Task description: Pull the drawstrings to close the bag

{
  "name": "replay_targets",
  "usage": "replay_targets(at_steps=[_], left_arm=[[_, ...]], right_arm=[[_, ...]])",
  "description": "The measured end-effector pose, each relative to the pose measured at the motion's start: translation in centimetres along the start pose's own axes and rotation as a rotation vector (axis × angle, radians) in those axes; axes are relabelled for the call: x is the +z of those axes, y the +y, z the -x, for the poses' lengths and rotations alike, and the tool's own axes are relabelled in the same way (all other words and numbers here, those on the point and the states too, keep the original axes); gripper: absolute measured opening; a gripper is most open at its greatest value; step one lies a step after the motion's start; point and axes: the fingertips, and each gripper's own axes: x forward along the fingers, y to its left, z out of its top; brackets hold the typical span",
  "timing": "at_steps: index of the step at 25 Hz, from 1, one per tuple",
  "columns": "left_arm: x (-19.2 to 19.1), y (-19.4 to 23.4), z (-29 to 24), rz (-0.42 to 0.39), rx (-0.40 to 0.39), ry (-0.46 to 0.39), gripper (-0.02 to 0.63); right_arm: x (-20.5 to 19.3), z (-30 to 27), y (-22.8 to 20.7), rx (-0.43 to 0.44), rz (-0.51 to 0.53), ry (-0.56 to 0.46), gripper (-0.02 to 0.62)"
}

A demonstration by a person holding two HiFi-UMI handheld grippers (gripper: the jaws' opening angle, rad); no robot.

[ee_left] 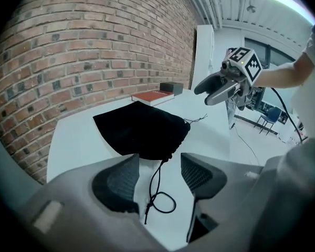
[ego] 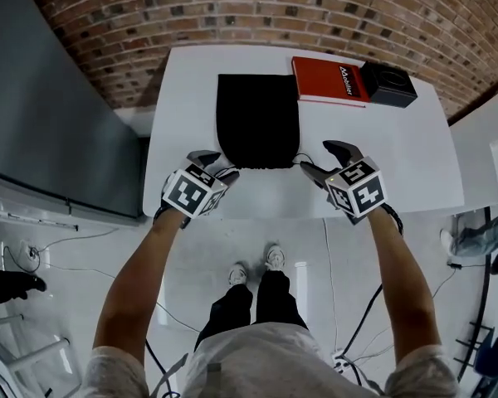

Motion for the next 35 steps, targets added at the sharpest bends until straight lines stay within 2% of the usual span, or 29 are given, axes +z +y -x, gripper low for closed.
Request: replay_targets(at_steps=[7,14,21,29,35], left_arm=[[-1.3,-0.1,-1.8,-0.042,-0.025,0.085,0.255],[-1.2,-0.3,-3.1,-0.042,-0.052,0.113,0.255],[-1.7,-0.5,-3.9,-0.059,-0.065,0.181,0.251],[-2.9,0.0,-3.8,-0.029,-0.032,0.243,0.216],[-3.4,-0.1,-3.8,0.022,-0.021,0.257,0.198]], right_arm=[[-2.2,-2.9,0.5,0.1,0.088,0.081,0.293],[-4.3,-4.7,0.4,0.231,0.189,0.154,0.267],[-5.6,-6.5,0.1,0.319,0.278,0.204,0.25],[-6.8,-8.0,0.6,0.422,0.363,0.246,0.244],[-6.7,-8.1,0.9,0.469,0.348,0.25,0.222]])
